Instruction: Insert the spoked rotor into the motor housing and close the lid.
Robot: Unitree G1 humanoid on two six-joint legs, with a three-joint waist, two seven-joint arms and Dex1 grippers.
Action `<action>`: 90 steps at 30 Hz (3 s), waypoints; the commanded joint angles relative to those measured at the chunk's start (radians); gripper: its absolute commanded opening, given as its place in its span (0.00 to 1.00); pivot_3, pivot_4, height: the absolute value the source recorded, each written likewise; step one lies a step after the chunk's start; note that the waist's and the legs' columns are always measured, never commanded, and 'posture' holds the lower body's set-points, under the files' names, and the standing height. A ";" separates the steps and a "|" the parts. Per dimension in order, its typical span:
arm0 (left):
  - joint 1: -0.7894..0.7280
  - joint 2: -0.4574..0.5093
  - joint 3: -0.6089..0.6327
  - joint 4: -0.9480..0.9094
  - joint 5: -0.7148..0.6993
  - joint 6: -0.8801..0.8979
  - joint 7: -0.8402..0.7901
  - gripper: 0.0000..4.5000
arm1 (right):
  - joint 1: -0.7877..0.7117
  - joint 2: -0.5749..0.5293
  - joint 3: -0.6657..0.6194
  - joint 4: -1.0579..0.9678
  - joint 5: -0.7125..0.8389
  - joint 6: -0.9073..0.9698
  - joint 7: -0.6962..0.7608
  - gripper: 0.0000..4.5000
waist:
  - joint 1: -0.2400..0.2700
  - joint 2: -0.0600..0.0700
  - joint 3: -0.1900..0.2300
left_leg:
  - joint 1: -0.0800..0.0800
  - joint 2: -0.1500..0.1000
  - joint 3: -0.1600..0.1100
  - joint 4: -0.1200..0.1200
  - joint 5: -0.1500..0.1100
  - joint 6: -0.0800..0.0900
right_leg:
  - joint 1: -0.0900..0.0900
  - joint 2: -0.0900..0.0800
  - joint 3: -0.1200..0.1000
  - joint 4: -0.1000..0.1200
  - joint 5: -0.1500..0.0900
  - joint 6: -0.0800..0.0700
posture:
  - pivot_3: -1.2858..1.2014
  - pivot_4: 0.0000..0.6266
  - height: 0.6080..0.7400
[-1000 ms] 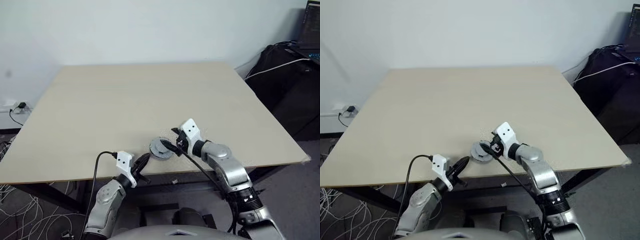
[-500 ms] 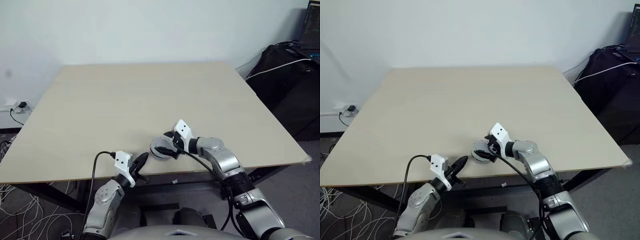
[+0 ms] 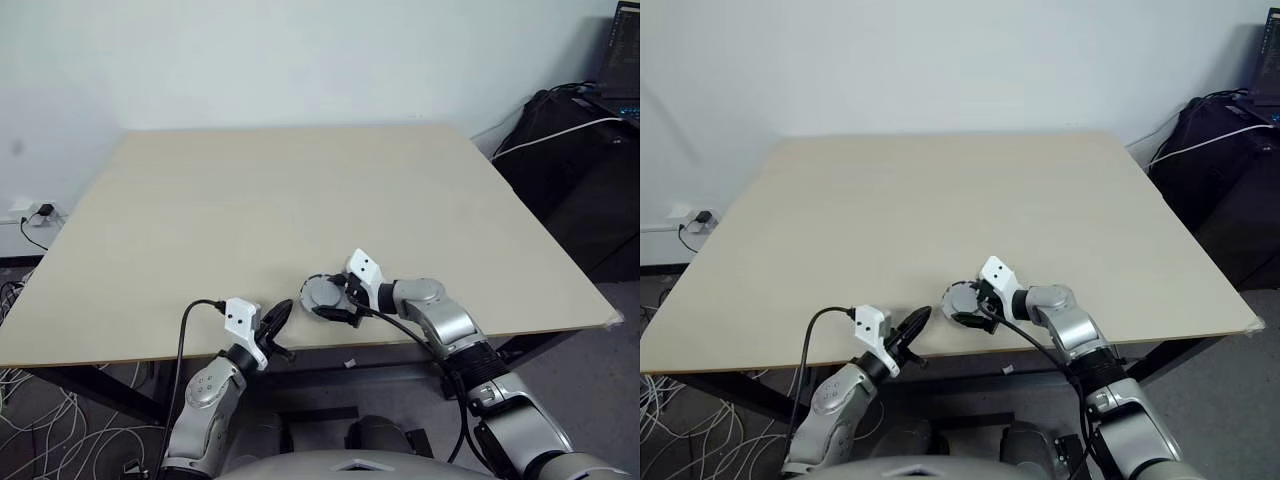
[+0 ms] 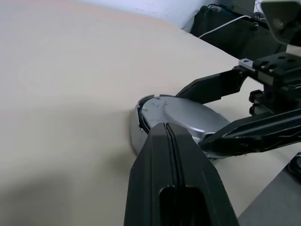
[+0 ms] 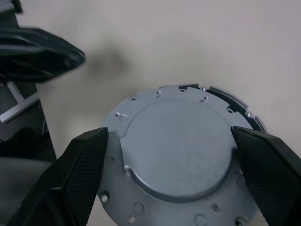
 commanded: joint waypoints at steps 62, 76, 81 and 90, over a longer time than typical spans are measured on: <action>-0.009 0.037 -0.012 0.042 -0.005 -0.132 -0.124 0.00 | 0.063 0.063 0.015 -0.045 -0.104 0.014 -0.247 0.73 | 0.007 0.003 -0.003 | 0.003 0.001 0.000 0.000 0.000 0.000 | 0.002 0.001 0.000 0.002 0.000 0.000 | 0.52 0.00 1.00; -0.013 0.043 -0.012 0.086 -0.011 -0.167 -0.149 0.00 | 0.052 0.032 0.028 -0.048 -0.125 0.049 -0.249 0.73 | 0.004 0.006 -0.009 | 0.003 0.001 0.000 0.000 0.000 0.000 | 0.002 0.001 0.001 0.002 0.000 0.001 | 0.52 0.00 1.00; -0.010 0.039 -0.019 0.058 -0.008 -0.152 -0.143 0.00 | 0.039 0.006 0.045 -0.037 -0.146 0.081 -0.255 0.73 | 0.007 0.007 -0.009 | 0.003 0.001 0.000 0.000 0.000 0.000 | 0.002 0.000 0.001 0.001 -0.001 0.003 | 0.52 0.00 1.00; 0.004 0.027 -0.016 -0.008 -0.026 -0.118 -0.115 0.00 | 0.043 0.006 0.050 -0.037 -0.147 0.103 -0.283 0.73 | 0.012 0.008 -0.011 | 0.003 0.001 0.000 0.000 0.000 0.000 | 0.002 0.000 0.001 0.001 -0.002 0.004 | 0.52 0.00 1.00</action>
